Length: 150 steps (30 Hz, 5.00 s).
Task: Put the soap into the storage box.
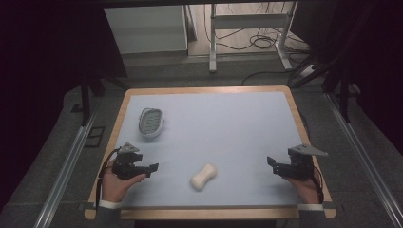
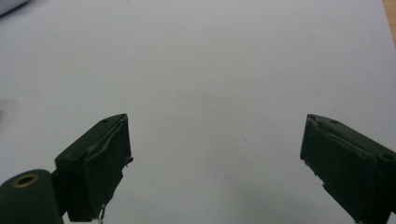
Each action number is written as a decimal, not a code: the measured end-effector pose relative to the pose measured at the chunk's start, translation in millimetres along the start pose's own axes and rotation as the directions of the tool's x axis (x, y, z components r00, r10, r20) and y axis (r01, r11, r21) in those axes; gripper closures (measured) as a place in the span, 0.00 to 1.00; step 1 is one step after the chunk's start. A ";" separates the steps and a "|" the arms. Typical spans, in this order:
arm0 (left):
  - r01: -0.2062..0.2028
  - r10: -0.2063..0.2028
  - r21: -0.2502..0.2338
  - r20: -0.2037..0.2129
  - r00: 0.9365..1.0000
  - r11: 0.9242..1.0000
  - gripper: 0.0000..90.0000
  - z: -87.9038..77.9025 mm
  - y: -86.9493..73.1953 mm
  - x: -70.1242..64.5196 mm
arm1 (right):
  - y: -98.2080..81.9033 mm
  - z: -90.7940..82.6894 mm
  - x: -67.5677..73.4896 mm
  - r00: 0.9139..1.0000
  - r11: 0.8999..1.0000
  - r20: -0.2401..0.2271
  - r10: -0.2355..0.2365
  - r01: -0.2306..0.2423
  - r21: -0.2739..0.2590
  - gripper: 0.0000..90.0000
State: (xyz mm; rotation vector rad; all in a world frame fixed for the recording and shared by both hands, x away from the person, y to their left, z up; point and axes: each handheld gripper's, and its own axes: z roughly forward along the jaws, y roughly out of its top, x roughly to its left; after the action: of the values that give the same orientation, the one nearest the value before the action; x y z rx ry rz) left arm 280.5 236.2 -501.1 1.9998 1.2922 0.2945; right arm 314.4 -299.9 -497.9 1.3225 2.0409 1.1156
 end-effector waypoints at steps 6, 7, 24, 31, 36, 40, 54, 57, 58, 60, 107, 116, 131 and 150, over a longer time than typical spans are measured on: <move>-0.012 0.012 0.008 -0.001 1.000 1.000 0.21 -8.1 3.2 0.5 | 0.0 0.7 1.8 1.000 1.000 0.000 -0.005 0.005 0.006 0.10; -0.013 0.013 0.006 0.000 1.000 1.000 0.21 -9.1 4.1 -0.3 | 0.0 0.6 1.7 1.000 1.000 0.002 -0.005 0.005 0.006 0.10; -0.089 0.088 0.035 0.026 0.996 0.995 0.21 -6.4 26.3 -23.2 | -0.7 -3.6 -1.7 0.999 1.000 0.036 0.005 -0.005 0.010 0.10; -0.115 0.113 0.056 0.041 0.993 0.992 0.21 1.3 30.0 -32.5 | -1.4 -3.7 -2.5 0.999 1.000 0.044 0.006 -0.007 0.017 0.10; -0.132 0.128 0.081 0.063 0.990 0.988 0.22 7.4 34.4 -40.5 | -1.3 -4.3 -2.0 0.999 1.000 0.033 -0.002 0.002 0.009 0.10; -0.148 0.144 0.089 0.053 0.988 0.985 0.22 10.6 37.2 -45.8 | -1.6 -3.7 -1.9 0.999 1.000 0.032 -0.004 0.003 0.014 0.10; -0.174 0.165 0.121 0.079 0.983 0.977 0.22 22.7 40.1 -58.7 | -2.2 -3.8 -2.2 0.999 1.000 0.051 -0.005 0.005 0.010 0.10; -0.189 0.179 0.132 0.088 0.980 0.973 0.22 27.0 41.5 -63.3 | -2.4 -3.1 -2.1 0.999 1.000 0.047 -0.007 0.006 0.019 0.11; -0.193 0.182 0.134 0.089 0.979 0.972 0.22 29.1 42.5 -65.6 | -2.6 -2.8 -1.9 0.999 1.000 0.046 -0.007 0.006 0.021 0.11; -0.203 0.192 0.140 0.092 0.977 0.969 0.22 31.6 44.7 -69.1 | -2.9 -2.0 -1.6 0.999 1.000 0.044 -0.007 0.006 0.027 0.11; -0.331 0.299 0.272 0.152 0.942 0.904 0.28 86.3 63.7 -147.0 | -5.3 -0.2 -4.6 0.998 0.999 0.068 0.012 -0.015 0.040 0.11; -0.332 0.300 0.335 0.145 0.943 0.882 0.32 99.3 63.0 -153.2 | -5.6 -0.2 -5.8 0.998 0.999 0.069 0.014 -0.017 0.043 0.10; -0.334 0.303 0.354 0.140 0.943 0.873 0.53 106.9 58.6 -157.5 | -6.0 -0.8 -7.6 0.996 0.999 0.083 0.020 -0.024 0.045 0.11; -0.312 0.270 0.312 0.171 0.948 0.898 0.55 86.1 72.2 -130.8 | -6.1 -2.9 -9.9 0.995 0.999 0.092 0.025 -0.029 0.043 0.11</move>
State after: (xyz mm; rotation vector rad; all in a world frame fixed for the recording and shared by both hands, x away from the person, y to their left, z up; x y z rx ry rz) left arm 316.0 67.9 -489.0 2.4671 1.0125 0.0887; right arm 313.4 -311.2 -501.8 1.4000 1.9976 1.0080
